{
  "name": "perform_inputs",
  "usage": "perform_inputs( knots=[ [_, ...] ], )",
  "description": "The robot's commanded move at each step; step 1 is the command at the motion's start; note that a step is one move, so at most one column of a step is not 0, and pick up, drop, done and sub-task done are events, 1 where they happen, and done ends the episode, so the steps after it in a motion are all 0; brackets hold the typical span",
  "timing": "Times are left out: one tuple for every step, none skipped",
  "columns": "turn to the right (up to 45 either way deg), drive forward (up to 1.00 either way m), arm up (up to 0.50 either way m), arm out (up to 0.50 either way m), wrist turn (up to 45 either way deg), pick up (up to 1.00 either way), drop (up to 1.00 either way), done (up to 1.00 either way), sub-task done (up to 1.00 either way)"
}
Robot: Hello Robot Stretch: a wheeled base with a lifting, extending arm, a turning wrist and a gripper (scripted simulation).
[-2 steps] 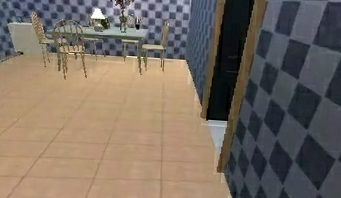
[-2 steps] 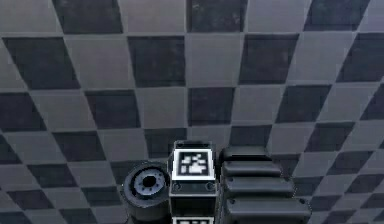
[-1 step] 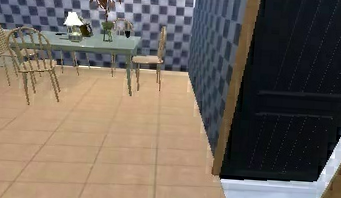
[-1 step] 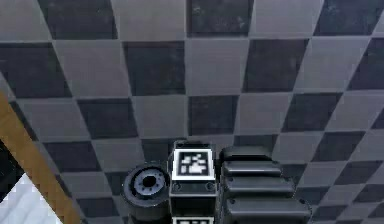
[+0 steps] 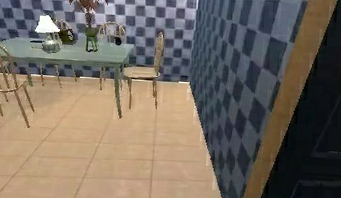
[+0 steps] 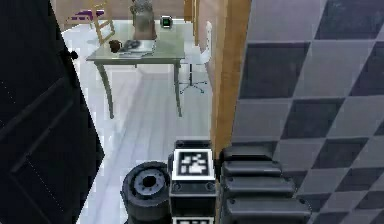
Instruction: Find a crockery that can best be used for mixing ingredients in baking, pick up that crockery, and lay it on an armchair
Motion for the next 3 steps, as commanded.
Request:
perform_inputs(
  knots=[
    [45.0, 0.00, 0.00, 0.00, 0.0, 0.00, 0.00, 0.00, 0.00],
    [24.0, 0.00, 0.00, 0.00, 0.0, 0.00, 0.00, 0.00, 0.00],
    [0.0, 1.00, 0.00, 0.00, 0.0, 0.00, 0.00, 0.00, 0.00]
  ],
)
